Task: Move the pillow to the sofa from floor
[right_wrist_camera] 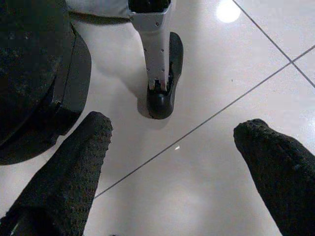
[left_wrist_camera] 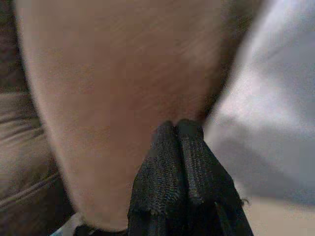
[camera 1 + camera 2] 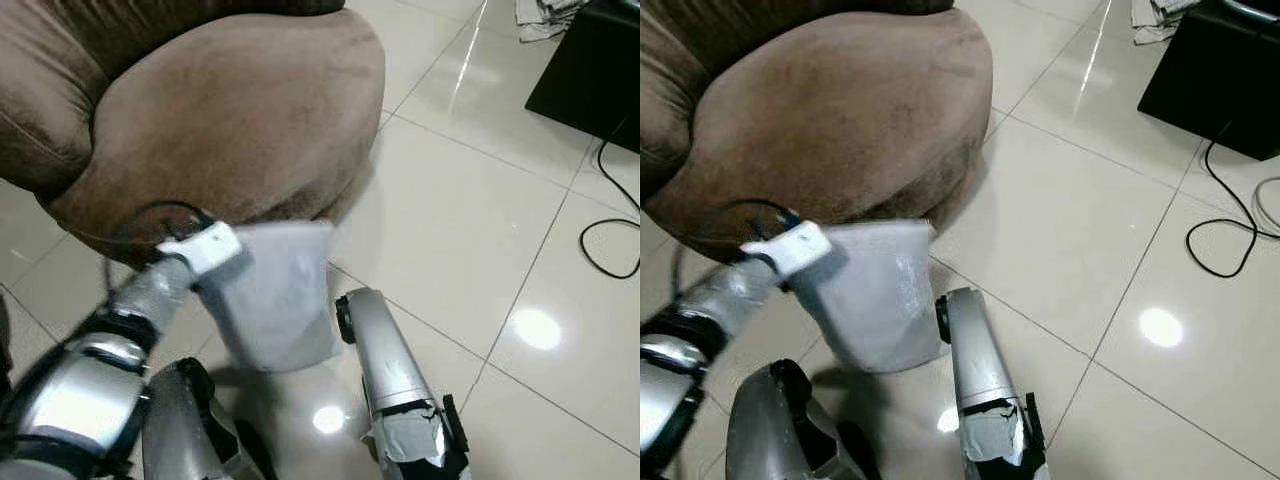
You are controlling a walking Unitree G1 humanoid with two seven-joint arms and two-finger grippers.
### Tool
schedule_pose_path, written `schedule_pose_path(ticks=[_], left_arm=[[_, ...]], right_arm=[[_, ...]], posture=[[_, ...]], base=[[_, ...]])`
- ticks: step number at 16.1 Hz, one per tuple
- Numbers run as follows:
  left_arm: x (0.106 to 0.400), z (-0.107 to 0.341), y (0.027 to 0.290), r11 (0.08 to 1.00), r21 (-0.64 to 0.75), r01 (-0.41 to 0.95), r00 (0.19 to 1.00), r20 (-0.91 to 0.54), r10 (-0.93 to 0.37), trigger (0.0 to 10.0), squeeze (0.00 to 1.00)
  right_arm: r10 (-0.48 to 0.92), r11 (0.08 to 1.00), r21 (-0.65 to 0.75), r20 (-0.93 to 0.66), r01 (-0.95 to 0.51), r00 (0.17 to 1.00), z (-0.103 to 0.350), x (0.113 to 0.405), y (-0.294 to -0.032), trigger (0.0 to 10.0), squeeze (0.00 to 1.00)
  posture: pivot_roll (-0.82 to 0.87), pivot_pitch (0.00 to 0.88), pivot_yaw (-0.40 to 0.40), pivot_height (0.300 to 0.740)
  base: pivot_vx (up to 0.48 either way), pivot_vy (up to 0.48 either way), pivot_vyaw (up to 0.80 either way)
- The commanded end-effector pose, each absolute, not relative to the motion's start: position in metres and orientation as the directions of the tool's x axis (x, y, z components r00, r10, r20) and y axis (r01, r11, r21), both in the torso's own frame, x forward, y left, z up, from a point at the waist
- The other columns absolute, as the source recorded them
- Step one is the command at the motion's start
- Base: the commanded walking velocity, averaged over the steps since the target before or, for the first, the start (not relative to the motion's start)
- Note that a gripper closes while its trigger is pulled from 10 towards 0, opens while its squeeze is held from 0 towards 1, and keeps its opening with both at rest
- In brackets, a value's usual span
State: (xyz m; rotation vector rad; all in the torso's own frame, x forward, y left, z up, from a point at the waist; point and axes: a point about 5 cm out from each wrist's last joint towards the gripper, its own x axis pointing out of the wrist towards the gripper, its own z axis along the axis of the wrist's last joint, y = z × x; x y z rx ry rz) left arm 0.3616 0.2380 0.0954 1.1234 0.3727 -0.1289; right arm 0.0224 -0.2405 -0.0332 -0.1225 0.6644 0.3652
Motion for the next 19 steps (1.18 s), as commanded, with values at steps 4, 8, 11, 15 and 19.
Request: schedule_pose_path(ticks=[4, 8, 11, 15, 19], left_arm=[[0.354, 0.093, 0.26, 0.454, 0.848, 0.275, 0.916, -0.375, 0.146, 10.0, 0.0], [0.353, 0.082, 0.243, 0.464, 0.822, 0.33, 0.902, -0.419, 0.102, 10.0, 0.0], [0.356, 0.08, 0.232, 0.428, 0.821, 0.378, 0.892, -0.446, 0.066, 10.0, 0.0], [0.36, 0.084, 0.225, 0.395, 0.829, 0.396, 0.889, -0.454, 0.062, 10.0, 0.0], [0.363, 0.081, 0.204, 0.358, 0.833, 0.422, 0.889, -0.458, 0.018, 10.0, 0.0]], right_arm=[[0.288, 0.93, 0.016, -0.653, -0.368, 0.7, -0.038, 0.016, -0.239, 10.0, 0.0], [0.296, 0.927, 0.019, -0.652, -0.375, 0.698, -0.037, 0.017, -0.239, 10.0, 0.0], [0.3, 0.925, 0.02, -0.652, -0.379, 0.697, -0.036, 0.016, -0.238, 10.0, 0.0], [0.286, 0.931, 0.016, -0.654, -0.366, 0.7, -0.035, 0.013, -0.236, 10.0, 0.0], [0.284, 0.932, 0.018, -0.658, -0.363, 0.697, -0.033, 0.012, -0.236, 10.0, 0.0]], posture=[[-0.52, 0.203, 0.08, 0.48], [-0.51, 0.206, 0.077, 0.48], [-0.52, 0.213, 0.072, 0.48], [-0.54, 0.229, 0.077, 0.48], [-0.55, 0.242, 0.073, 0.48]], base=[[0.0, 0.0, 0.0], [0.0, 0.0, 0.0], [0.0, 0.0, 0.0], [0.0, 0.0, 0.0], [0.0, 0.0, 0.0]])
